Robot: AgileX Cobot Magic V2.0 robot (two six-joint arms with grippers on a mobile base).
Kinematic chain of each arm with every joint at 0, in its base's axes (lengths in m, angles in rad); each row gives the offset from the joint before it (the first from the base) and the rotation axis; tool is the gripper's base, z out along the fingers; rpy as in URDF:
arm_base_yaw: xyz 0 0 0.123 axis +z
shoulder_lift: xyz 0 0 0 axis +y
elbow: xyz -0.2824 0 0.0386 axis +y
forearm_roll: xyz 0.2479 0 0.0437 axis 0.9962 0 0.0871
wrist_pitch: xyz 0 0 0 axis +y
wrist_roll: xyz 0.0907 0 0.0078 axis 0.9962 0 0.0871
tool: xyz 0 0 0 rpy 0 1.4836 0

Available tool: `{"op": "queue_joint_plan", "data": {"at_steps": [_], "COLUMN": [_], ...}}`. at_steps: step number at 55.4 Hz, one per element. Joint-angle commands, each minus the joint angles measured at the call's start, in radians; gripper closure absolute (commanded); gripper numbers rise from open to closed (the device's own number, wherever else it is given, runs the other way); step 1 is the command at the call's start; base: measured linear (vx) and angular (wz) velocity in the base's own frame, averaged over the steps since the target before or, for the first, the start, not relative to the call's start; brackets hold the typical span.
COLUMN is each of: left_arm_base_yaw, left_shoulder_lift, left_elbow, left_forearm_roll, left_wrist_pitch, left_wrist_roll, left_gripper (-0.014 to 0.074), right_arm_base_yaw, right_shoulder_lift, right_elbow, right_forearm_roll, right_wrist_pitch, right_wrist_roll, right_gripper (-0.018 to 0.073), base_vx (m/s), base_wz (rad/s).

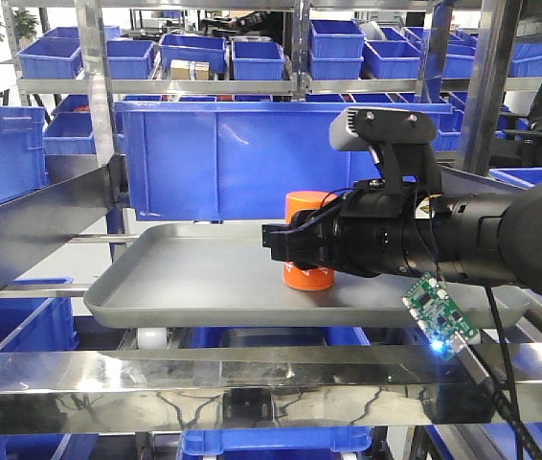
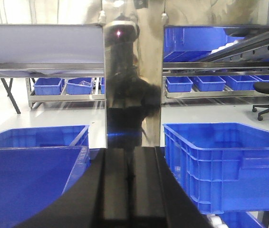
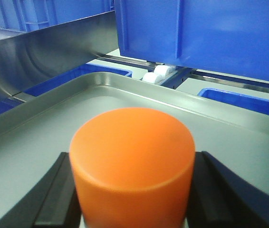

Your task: Grab orange capacitor from left shelf to right conveyor

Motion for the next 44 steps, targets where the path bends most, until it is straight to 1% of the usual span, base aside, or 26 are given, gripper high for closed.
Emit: {"op": "queue_joint_plan", "data": {"at_steps": [1, 4, 11, 17, 21, 26, 30, 33, 38, 40, 44], "left_arm_base_yaw": [-0.008, -0.008, -0.008, -0.008, -0.008, -0.008, -0.008, -0.008, -0.008, -0.008, -0.008], "left_shoulder_lift": [-0.011, -0.011, -0.011, -0.011, -0.011, -0.011, -0.011, -0.011, -0.011, -0.011, -0.011], "left_elbow": [0.032, 0.032, 0.032, 0.032, 0.032, 0.032, 0.032, 0.032, 0.032, 0.032, 0.032], "left_forearm_roll": [-0.005, -0.005, -0.005, -0.005, -0.005, -0.005, -0.005, -0.005, -0.005, -0.005, -0.005], "left_wrist_pitch": [-0.082, -0.082, -0.082, -0.082, -0.082, -0.082, -0.082, -0.082, -0.082, -0.082, -0.082], "left_wrist_roll": [-0.001, -0.001, -0.001, -0.001, -0.001, -0.001, -0.001, -0.001, -0.001, -0.001, -0.001], "left_gripper": [0.0603, 0.0603, 0.0603, 0.0603, 0.0603, 0.0603, 0.0603, 0.0603, 0.0603, 0.0603, 0.0603], "right_arm_base_yaw": [-0.001, -0.001, -0.001, -0.001, -0.001, -0.001, -0.001, -0.001, -0.001, -0.001, 0.001], "right_shoulder_lift": [-0.035, -0.035, -0.057, -0.094, -0.123, -0.159, -0.192, -0.222, -0.276, -0.303, -0.363], "right_elbow": [-0.035, -0.035, -0.04, -0.071, -0.107, -0.159, -0.195, -0.21, -0.205, -0.188, -0.13], "right_forearm_roll": [0.011, 0.009, 0.0, -0.027, -0.084, -0.173, -0.26, -0.335, -0.437, -0.447, -0.437], "right_wrist_pitch": [-0.062, -0.062, -0.058, -0.012, 0.056, 0.165, 0.262, 0.33, 0.395, 0.403, 0.392], "right_wrist_roll": [-0.014, -0.014, -0.031, -0.05, -0.047, -0.012, 0.045, 0.11, 0.195, 0.213, 0.21], "right_gripper": [0.0227, 0.0241, 0.0243, 0.0243, 0.0243, 0.0243, 0.0243, 0.0243, 0.0243, 0.0243, 0.0243], "base_vx": [0.0, 0.0, 0.0, 0.0, 0.0, 0.0, 0.0, 0.0, 0.0, 0.0, 0.0], "base_wz": [0.0, 0.0, 0.0, 0.0, 0.0, 0.0, 0.0, 0.0, 0.0, 0.0, 0.0]}}
